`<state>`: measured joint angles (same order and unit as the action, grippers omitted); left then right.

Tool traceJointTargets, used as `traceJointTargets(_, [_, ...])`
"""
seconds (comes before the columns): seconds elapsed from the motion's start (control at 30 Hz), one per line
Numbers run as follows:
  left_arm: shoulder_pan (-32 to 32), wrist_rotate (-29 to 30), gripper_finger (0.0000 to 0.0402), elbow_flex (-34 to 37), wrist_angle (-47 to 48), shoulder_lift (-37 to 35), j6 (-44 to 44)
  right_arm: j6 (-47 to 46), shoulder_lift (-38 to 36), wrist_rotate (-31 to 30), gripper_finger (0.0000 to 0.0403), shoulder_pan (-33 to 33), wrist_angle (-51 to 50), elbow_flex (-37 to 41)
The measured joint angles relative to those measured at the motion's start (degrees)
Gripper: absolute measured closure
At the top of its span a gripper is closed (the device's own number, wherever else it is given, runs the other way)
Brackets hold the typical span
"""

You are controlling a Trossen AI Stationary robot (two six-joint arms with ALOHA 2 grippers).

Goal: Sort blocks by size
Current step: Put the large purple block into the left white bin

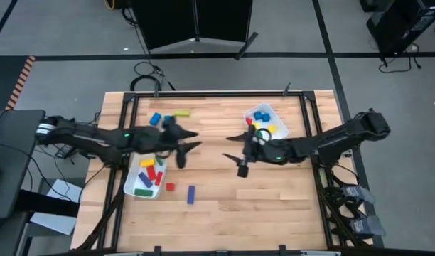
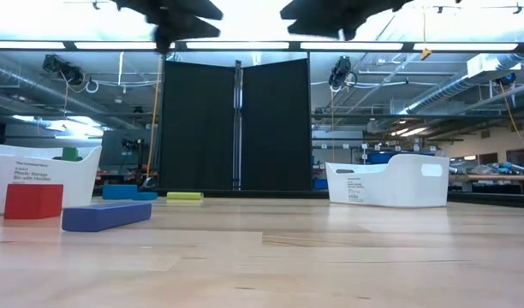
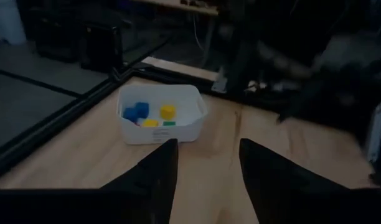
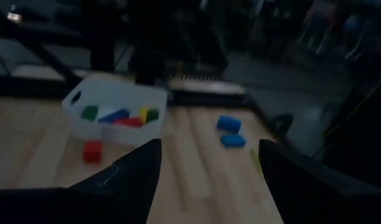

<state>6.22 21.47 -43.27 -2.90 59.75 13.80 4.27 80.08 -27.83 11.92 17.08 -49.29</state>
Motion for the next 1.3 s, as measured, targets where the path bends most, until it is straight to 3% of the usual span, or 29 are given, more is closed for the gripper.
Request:
traceJointTargets(0.23, [6.58,4.45,0.0223,7.26,3.02,-12.01,5.60,-6.28,11.63,10.26,0.0123,-1.83,-2.56,-4.14])
traceJointTargets(0.53, [11.66,6.43,0.0224,7.65,8.90,-15.60,8.95,-7.40,30.40,22.15,0.0115,-1.19,-0.88,-15.29])
traceJointTargets(0.7, [14.57,6.43,0.0224,7.65,9.31,-16.68,8.95,2.27,39.02,31.16,0.0110,-0.03,-4.49,-25.14])
traceJointTargets(0.97, [17.07,9.16,0.0224,7.61,9.33,-19.32,9.01,21.70,49.66,38.38,0.0105,-1.15,-22.16,-41.54])
traceJointTargets(1.3, [17.22,9.39,0.0224,7.61,9.68,-19.33,9.47,28.76,59.78,45.36,0.0106,-3.79,-34.45,-57.24])
